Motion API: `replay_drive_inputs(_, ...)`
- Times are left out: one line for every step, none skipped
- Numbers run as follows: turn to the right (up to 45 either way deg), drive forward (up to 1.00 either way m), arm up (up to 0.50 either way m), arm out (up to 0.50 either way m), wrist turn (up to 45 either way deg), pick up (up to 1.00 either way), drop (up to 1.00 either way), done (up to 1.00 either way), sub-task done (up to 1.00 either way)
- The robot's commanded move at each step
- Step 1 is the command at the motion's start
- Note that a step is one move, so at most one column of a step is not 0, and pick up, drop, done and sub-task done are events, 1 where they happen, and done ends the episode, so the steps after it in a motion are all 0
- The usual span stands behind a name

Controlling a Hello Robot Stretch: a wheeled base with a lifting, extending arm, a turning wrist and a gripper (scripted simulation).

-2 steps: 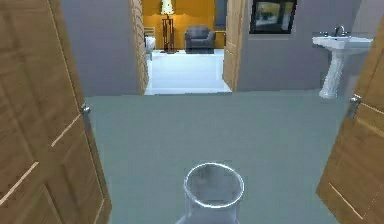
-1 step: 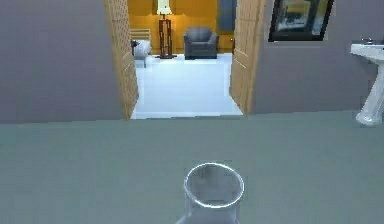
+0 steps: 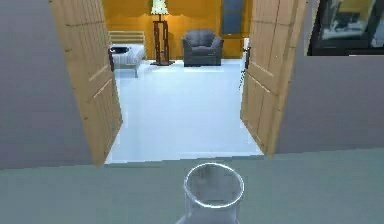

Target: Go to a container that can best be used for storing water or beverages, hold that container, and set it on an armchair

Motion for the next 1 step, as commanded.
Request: replay_drive_inputs(0.0, 1.0, 0.0, 0.0, 0.0, 0.0, 0.0, 0.0, 0.0)
